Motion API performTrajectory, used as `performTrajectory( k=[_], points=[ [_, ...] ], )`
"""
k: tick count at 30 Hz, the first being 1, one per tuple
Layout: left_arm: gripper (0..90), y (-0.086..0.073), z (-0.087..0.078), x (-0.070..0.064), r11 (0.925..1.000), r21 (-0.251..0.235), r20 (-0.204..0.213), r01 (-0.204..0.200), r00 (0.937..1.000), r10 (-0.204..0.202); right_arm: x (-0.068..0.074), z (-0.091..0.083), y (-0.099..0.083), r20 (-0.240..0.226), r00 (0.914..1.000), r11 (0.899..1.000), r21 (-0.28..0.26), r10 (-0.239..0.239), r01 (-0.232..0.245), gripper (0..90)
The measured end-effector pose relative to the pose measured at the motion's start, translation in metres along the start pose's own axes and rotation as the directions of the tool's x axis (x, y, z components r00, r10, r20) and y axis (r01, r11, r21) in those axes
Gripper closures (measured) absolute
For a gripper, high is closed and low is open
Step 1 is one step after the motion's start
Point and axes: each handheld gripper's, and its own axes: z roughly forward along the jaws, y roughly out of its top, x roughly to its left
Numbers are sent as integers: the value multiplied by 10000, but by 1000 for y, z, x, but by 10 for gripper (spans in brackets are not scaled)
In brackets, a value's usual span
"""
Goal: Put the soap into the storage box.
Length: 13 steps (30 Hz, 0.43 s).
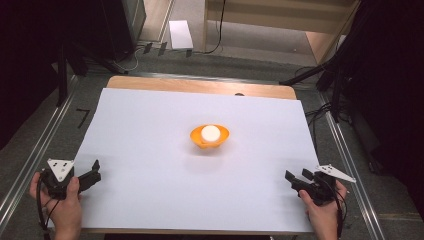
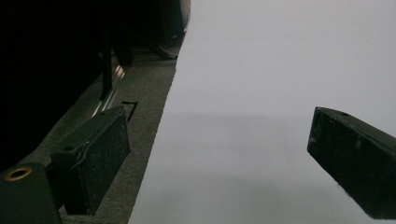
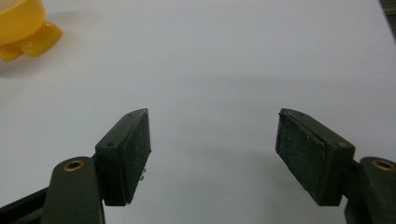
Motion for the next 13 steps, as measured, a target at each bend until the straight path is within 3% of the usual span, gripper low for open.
performTrajectory(
  k=[3, 7, 13],
  points=[
    [64, 0, 0, 0, 10000, 48, -43, 5, 10000, -5, -10, -10, -5, -25, 9998, 9992, -338, 197, -197, 282],
    [64, 0, 0, -3, 9997, 43, -165, -226, 9996, 227, -22, -20, -11, -430, 9970, 9946, -788, 643, -675, 297],
    [64, 0, 0, -3, 9997, 46, -229, -242, 9994, 243, -26, -20, -14, -682, 9948, 9946, -651, 761, -806, 297]
  ],
)
